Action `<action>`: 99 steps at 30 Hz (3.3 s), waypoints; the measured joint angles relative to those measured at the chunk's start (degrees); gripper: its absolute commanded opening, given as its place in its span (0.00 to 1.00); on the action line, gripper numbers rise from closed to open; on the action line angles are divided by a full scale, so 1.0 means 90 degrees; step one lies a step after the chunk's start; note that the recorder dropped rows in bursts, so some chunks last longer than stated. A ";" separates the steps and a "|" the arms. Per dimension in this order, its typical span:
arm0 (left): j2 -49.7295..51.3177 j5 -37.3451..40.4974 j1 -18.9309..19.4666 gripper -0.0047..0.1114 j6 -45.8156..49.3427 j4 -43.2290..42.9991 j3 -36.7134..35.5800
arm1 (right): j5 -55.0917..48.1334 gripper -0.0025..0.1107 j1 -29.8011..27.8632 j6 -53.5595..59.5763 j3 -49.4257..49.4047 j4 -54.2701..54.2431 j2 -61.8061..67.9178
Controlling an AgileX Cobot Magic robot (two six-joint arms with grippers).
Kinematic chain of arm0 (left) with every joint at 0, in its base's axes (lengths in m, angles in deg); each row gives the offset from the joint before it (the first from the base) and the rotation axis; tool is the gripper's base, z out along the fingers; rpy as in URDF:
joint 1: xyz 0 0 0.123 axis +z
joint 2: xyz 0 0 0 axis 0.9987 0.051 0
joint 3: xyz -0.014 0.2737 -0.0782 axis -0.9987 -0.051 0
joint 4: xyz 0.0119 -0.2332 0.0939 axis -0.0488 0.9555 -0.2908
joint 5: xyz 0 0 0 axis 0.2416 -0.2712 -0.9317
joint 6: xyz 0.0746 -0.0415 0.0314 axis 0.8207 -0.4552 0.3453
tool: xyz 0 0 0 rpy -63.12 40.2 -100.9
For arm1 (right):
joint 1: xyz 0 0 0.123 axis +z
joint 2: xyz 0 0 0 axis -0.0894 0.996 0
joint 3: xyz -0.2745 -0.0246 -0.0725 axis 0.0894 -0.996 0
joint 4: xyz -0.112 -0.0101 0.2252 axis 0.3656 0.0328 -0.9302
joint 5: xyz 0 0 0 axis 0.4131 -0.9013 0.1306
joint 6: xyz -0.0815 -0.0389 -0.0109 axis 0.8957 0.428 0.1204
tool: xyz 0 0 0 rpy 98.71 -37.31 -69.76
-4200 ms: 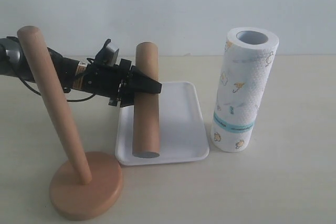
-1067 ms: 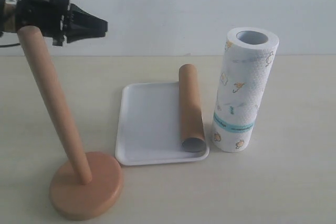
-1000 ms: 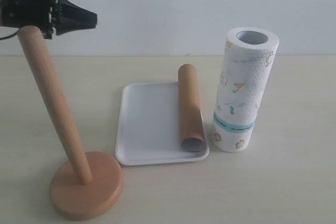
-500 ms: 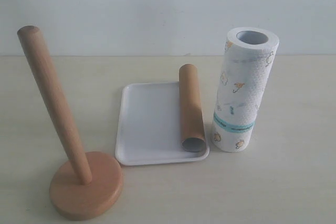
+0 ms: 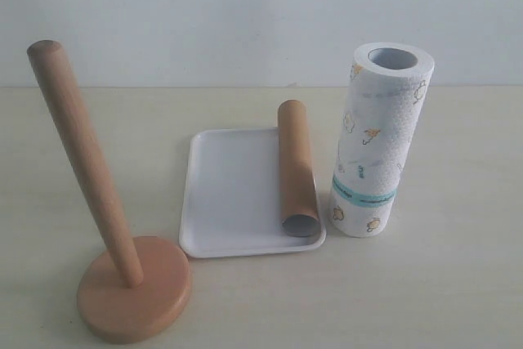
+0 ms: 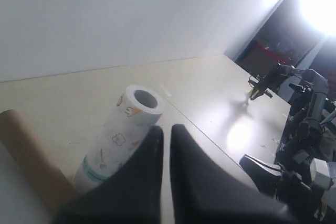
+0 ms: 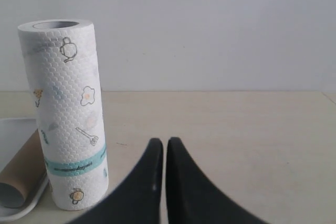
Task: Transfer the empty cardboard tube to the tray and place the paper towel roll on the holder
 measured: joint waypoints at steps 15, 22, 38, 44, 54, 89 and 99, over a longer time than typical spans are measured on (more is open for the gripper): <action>-0.2886 -0.0009 0.0000 0.08 0.0000 0.0000 -0.1211 | 0.0052 0.05 0.0000 0.0000 0.0000 0.0000 0.0000; -0.3349 -0.0013 0.0000 0.08 0.0000 0.0000 -0.1211 | 0.0052 0.05 0.0000 0.0000 0.0000 0.0000 0.0000; -0.4750 0.1667 -0.0863 0.08 0.2252 -0.0002 -0.1236 | 0.0052 0.05 0.0000 0.0000 0.0000 0.0000 0.0000; -0.5827 0.2504 -0.1031 0.08 0.2785 -0.0002 -0.1236 | 0.0052 0.05 0.0000 0.0000 0.0000 0.0000 0.0000; -0.6856 0.3288 -0.1039 0.08 0.0813 0.0829 -0.1236 | 0.0052 0.05 0.0000 0.0000 0.0000 0.0000 0.0000; -0.6859 0.5069 -0.0965 0.08 0.9008 0.9473 -0.6033 | 0.0052 0.05 0.0000 0.0000 0.0000 0.0000 0.0000; -0.6859 0.8719 -0.0965 0.08 1.1166 0.9501 -0.6048 | 0.0052 0.05 0.0000 0.0000 0.0000 0.0000 0.0000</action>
